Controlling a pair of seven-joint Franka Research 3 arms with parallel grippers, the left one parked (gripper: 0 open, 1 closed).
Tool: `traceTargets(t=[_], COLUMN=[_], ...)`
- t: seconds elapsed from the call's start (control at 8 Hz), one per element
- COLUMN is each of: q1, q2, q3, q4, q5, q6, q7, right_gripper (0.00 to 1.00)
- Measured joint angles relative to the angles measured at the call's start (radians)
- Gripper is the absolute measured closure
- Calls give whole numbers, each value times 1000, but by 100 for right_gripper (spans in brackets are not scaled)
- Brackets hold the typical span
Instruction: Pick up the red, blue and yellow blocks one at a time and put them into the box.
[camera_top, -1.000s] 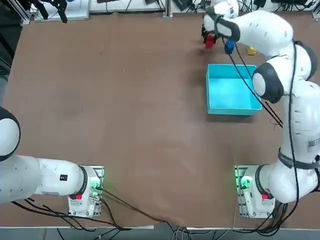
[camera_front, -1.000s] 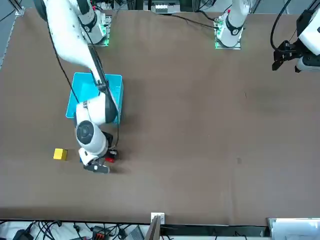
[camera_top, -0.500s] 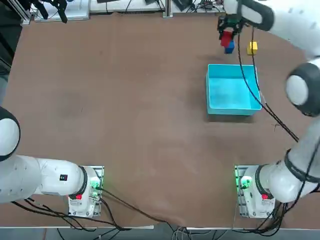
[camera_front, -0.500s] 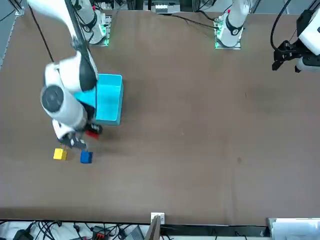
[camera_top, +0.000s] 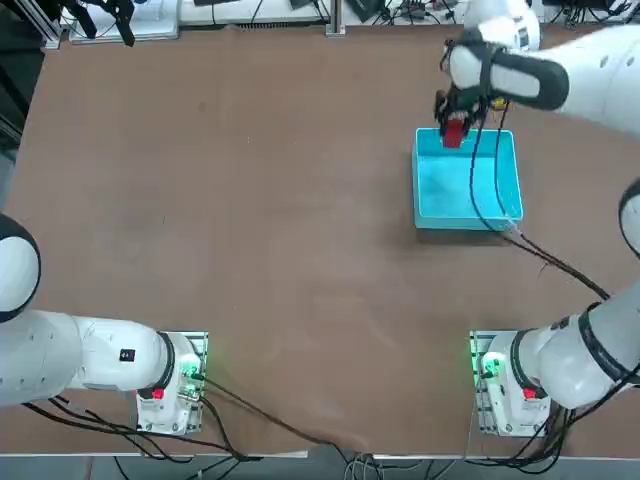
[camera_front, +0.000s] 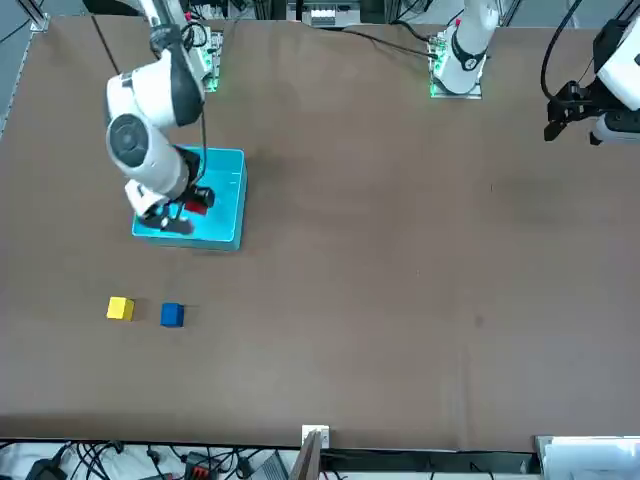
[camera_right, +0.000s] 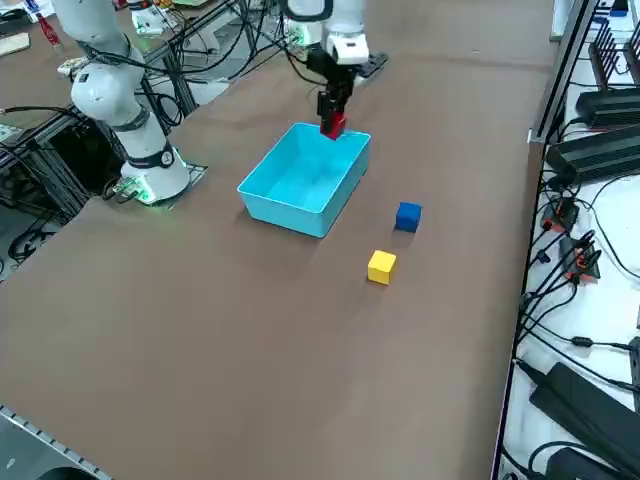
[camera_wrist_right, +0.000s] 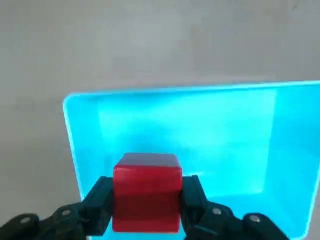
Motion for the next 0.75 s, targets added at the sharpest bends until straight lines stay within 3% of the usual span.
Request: traceTargets(t=[0.38,0.75], q1=[16,51], q2=[-41,-18], q3=[0,1], q4=[-206,-251], q5=[0,0], q6=[208,284], q7=[-94,-104], right_gripper=[30,30])
